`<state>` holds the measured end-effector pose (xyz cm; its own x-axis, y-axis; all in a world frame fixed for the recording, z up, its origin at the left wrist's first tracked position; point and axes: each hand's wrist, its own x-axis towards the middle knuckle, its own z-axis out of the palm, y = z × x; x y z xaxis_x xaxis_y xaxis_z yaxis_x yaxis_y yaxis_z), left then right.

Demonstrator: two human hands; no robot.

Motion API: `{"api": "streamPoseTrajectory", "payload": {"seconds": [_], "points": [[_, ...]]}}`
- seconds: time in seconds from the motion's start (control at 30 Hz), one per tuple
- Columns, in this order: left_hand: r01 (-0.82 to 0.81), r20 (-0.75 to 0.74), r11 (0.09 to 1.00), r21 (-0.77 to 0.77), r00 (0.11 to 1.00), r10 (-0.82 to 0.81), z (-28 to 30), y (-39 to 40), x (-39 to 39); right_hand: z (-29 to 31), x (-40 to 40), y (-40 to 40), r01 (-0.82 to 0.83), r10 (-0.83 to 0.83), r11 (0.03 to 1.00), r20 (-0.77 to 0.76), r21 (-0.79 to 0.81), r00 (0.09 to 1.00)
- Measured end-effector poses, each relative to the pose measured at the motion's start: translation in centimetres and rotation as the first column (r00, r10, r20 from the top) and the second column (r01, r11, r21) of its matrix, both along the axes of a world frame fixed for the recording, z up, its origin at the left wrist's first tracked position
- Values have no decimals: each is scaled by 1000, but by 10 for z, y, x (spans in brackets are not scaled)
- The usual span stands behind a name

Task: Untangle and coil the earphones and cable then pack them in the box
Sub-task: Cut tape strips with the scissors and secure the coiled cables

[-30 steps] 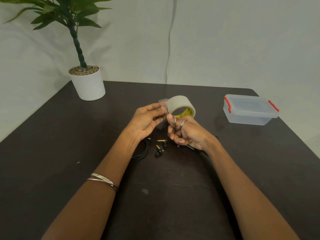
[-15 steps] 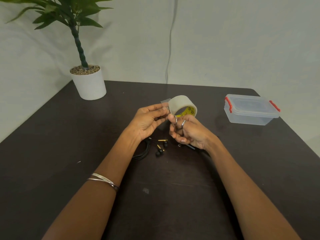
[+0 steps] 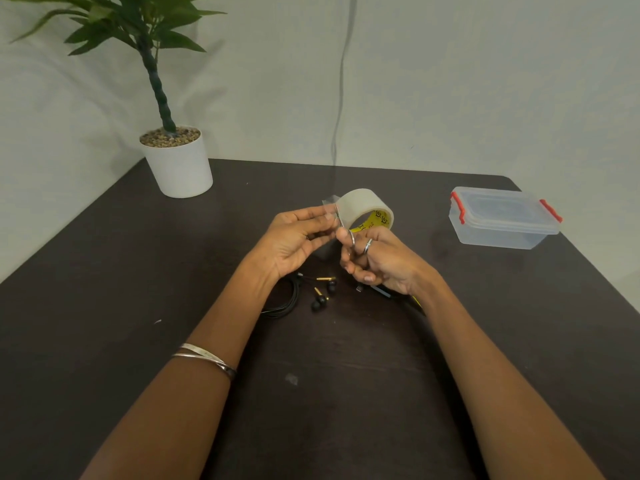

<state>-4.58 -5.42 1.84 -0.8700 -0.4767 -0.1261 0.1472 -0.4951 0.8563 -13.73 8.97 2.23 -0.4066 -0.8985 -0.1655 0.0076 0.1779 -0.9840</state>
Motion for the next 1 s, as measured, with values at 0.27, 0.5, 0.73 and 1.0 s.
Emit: {"api": "streamPoseTrajectory", "payload": {"seconds": [0.27,0.5,0.73,1.0], "points": [[-2,7,1000,-30,1000,2,0,1,-1,1,-3,-3,19,-19,1000,-5,-3,1000],[-10,1,999,-44,1000,10,-1,1,-1,-2,-5,-3,14,-14,999,12,-37,1000],[-71,51,993,-95,996,76,1,4,-2,-2,-4,-3,-9,10,1000,25,-21,1000],[-106,75,971,-216,989,125,0,4,0,-1,-5,-8,-10,11,1000,25,-25,1000]]}}
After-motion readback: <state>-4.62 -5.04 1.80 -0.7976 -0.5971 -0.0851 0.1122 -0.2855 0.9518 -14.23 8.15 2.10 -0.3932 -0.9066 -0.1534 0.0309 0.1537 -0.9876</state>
